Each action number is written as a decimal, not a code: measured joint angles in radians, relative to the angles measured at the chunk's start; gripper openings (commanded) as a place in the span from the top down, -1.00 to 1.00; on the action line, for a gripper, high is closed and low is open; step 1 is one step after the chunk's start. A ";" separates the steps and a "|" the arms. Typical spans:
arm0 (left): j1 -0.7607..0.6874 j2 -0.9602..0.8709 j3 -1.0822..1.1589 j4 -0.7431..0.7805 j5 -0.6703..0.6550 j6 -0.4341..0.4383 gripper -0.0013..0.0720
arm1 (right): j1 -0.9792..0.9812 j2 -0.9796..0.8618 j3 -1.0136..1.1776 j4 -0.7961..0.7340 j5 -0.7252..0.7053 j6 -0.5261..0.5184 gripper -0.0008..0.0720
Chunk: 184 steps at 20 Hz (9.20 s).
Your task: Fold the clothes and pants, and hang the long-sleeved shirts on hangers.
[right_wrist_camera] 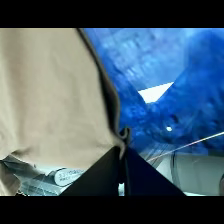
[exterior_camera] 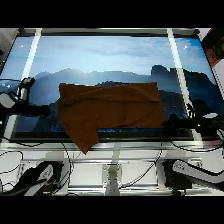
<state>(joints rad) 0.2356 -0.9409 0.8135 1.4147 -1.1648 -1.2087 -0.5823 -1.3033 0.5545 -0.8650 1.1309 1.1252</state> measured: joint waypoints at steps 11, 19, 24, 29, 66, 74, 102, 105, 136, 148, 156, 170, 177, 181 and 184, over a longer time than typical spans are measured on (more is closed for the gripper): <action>0.146 0.050 -0.340 -0.329 0.021 0.197 -0.40 | 0.015 0.000 0.000 0.005 -0.011 -0.002 0.93; 0.121 -0.134 -0.395 -0.443 0.048 0.331 -0.41 | 0.015 0.000 0.000 0.003 -0.005 -0.002 0.93; 0.024 -0.202 -0.398 -0.478 0.081 0.369 0.23 | 0.015 0.000 0.000 0.003 0.002 -0.002 0.94; -0.010 -0.211 -0.386 -0.463 0.096 0.380 0.94 | 0.015 0.027 0.007 0.012 0.010 -0.029 0.94; -0.167 -0.446 0.037 -0.773 0.895 0.386 -0.81 | 0.616 -0.067 0.237 0.446 -0.976 0.045 -0.72; -0.121 -0.358 0.039 -0.755 0.902 0.363 -0.80 | 0.586 -0.081 0.254 0.435 -0.875 0.043 -0.88; 0.153 -0.988 0.735 -0.555 -0.119 0.344 -0.95 | 0.496 -0.080 0.295 0.334 -0.631 0.041 -0.87; 0.153 -1.014 0.737 -0.597 -0.143 0.377 -0.93 | 0.496 -0.080 0.295 0.335 -0.613 0.041 -0.87; -0.206 -0.607 0.758 -0.829 -0.274 0.176 0.93 | 0.944 -0.409 0.758 0.132 -0.466 0.100 0.94; -0.372 -0.637 0.758 -0.870 -0.010 0.161 0.93 | 0.988 -0.608 0.978 0.051 -0.278 0.241 0.94; -0.698 -0.740 0.758 -0.872 0.360 0.161 0.94 | 0.698 -0.315 0.984 -0.264 0.123 0.253 0.94; -0.969 -0.846 0.758 -0.872 0.818 0.161 -0.94 | 0.492 -0.118 0.958 -0.389 0.028 0.255 0.94; -0.835 -0.754 0.758 -0.870 0.739 0.161 -0.94 | 0.388 -0.250 0.953 -0.395 0.091 0.202 0.94; -0.748 -0.740 0.758 -0.868 0.571 0.161 -0.94 | 0.236 -0.386 0.953 -0.143 0.232 0.108 -0.89; -0.706 -0.737 0.758 -0.868 0.488 0.161 -0.94 | 0.181 -0.451 0.953 -0.061 0.248 0.082 -0.89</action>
<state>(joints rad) -0.4702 -1.6775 1.5715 0.5468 -0.6773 -1.0481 -0.4011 -1.7546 1.5070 -0.9257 1.3785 1.2076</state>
